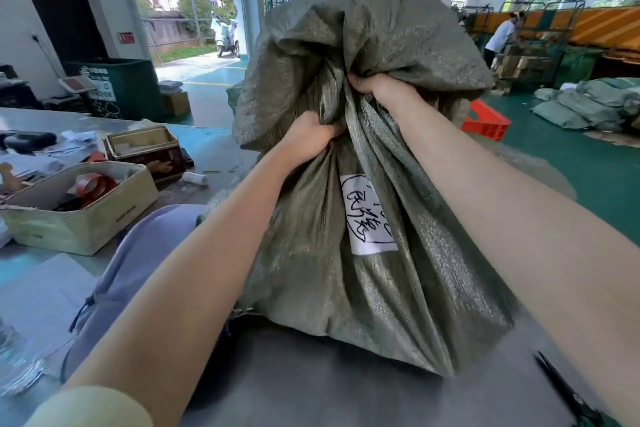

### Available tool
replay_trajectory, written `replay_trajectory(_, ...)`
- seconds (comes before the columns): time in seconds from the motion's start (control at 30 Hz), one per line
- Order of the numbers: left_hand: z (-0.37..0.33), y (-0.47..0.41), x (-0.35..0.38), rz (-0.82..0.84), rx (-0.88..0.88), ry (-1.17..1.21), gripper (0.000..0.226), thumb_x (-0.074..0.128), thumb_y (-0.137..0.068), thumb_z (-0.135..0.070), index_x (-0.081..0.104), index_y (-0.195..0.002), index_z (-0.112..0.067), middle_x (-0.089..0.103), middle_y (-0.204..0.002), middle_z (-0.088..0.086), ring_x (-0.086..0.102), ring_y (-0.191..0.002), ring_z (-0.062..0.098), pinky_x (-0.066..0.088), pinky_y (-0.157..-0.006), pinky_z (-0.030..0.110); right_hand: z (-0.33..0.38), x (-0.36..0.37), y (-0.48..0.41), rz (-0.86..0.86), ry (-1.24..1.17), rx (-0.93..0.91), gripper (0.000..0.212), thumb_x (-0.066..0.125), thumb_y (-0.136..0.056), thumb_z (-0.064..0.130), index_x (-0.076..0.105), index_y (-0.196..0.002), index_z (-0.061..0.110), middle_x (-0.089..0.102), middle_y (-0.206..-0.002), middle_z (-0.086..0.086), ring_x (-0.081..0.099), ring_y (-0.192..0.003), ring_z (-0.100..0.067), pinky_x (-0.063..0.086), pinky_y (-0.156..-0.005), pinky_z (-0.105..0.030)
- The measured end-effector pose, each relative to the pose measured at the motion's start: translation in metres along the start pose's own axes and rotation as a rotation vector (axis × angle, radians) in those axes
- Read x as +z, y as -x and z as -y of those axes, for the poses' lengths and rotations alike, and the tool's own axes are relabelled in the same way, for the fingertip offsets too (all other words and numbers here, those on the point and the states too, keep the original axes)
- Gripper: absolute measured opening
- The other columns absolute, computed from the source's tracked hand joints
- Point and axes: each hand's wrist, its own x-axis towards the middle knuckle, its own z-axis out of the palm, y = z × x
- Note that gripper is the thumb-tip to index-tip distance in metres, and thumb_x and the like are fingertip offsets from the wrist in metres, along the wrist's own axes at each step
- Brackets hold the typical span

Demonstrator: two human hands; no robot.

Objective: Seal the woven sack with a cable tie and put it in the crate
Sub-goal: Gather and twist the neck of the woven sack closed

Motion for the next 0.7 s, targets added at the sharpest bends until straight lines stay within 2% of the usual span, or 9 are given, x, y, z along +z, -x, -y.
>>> replay_trajectory(0.07,-0.006,-0.011,-0.002,-0.042,0.03,-0.011,0.054,0.066,-0.073,-0.034,0.064,-0.115,0.0,0.065,-0.121,0.015,0.059,-0.116,0.026,0.044,-0.104,0.036,0.012,-0.004,0.001,-0.054,-0.032,0.005,0.067,0.048,-0.092,0.046,0.034,-0.145,0.009,0.033,-0.154,-0.004,0.031,-0.143,-0.02,0.026,-0.115,-0.026)
replay_trajectory(0.2,-0.032,-0.026,0.001,-0.082,0.06,-0.008,0.048,0.065,-0.078,-0.026,0.062,-0.115,0.004,0.064,-0.121,0.021,0.058,-0.115,0.03,0.045,-0.102,0.036,0.022,-0.027,0.004,-0.112,0.054,-0.084,0.079,0.045,-0.086,0.06,0.023,-0.15,0.019,0.02,-0.159,0.002,0.017,-0.147,-0.017,0.011,-0.122,-0.033)
replay_trajectory(0.3,-0.058,-0.033,0.005,-0.036,0.093,-0.056,0.054,0.066,-0.076,-0.032,0.061,-0.118,0.003,0.064,-0.122,0.017,0.058,-0.117,0.028,0.045,-0.098,0.03,0.009,-0.053,0.014,-0.095,-0.044,-0.101,0.063,0.04,-0.093,0.052,0.033,-0.146,0.018,0.039,-0.149,0.005,0.038,-0.136,-0.012,0.028,-0.11,-0.022)
replay_trajectory(0.43,-0.091,-0.043,0.001,0.098,0.172,-0.23,0.04,0.058,-0.089,-0.025,0.059,-0.122,-0.003,0.061,-0.114,0.009,0.056,-0.114,0.02,0.034,-0.071,0.014,-0.009,-0.069,0.03,-0.056,-0.193,0.034,0.056,0.039,-0.089,0.061,0.051,-0.13,0.025,0.064,-0.119,0.006,0.061,-0.103,-0.013,0.048,-0.088,-0.022)
replay_trajectory(0.5,-0.11,-0.045,-0.006,0.166,0.164,-0.35,0.039,0.056,-0.09,-0.029,0.059,-0.12,-0.003,0.058,-0.113,0.007,0.054,-0.11,0.019,0.032,-0.078,0.016,-0.012,-0.065,0.031,-0.094,-0.328,-0.002,0.069,0.05,-0.08,0.067,0.051,-0.131,0.021,0.062,-0.121,0.006,0.059,-0.107,-0.011,0.052,-0.09,-0.019)
replay_trajectory(0.53,-0.118,-0.047,-0.009,0.208,0.145,-0.408,0.035,0.055,-0.091,-0.03,0.06,-0.115,-0.004,0.057,-0.112,0.007,0.052,-0.105,0.018,0.032,-0.082,0.019,-0.014,-0.062,0.031,-0.114,-0.414,-0.014,0.074,0.054,-0.08,0.063,0.046,-0.137,0.017,0.055,-0.129,0.008,0.053,-0.115,-0.009,0.05,-0.087,-0.009)
replay_trajectory(0.57,-0.125,-0.049,-0.012,0.251,0.124,-0.458,0.03,0.054,-0.092,-0.029,0.06,-0.109,-0.005,0.056,-0.112,0.007,0.049,-0.101,0.017,0.031,-0.085,0.023,-0.014,-0.056,0.033,-0.112,-0.506,-0.002,0.067,0.051,-0.088,0.053,0.04,-0.141,0.013,0.048,-0.136,0.007,0.048,-0.118,-0.008,0.048,-0.079,-0.001)
replay_trajectory(0.6,-0.129,-0.051,-0.012,0.28,0.11,-0.52,0.028,0.053,-0.092,-0.028,0.06,-0.105,-0.004,0.057,-0.116,0.01,0.046,-0.1,0.016,0.03,-0.085,0.026,-0.016,-0.05,0.033,-0.063,-0.595,0.026,0.057,0.041,-0.096,0.042,0.036,-0.143,0.01,0.044,-0.143,0.002,0.046,-0.123,-0.011,0.047,-0.079,-0.001)
replay_trajectory(0.7,-0.125,-0.056,-0.002,0.323,0.111,-0.689,0.016,0.051,-0.093,-0.019,0.056,-0.101,-0.006,0.054,-0.131,0.018,0.043,-0.101,0.018,0.031,-0.089,0.03,-0.028,-0.026,0.039,0.037,-0.864,0.203,0.053,0.026,-0.101,0.038,0.037,-0.142,0.007,0.043,-0.147,-0.013,0.044,-0.132,-0.021,0.036,-0.105,-0.027)
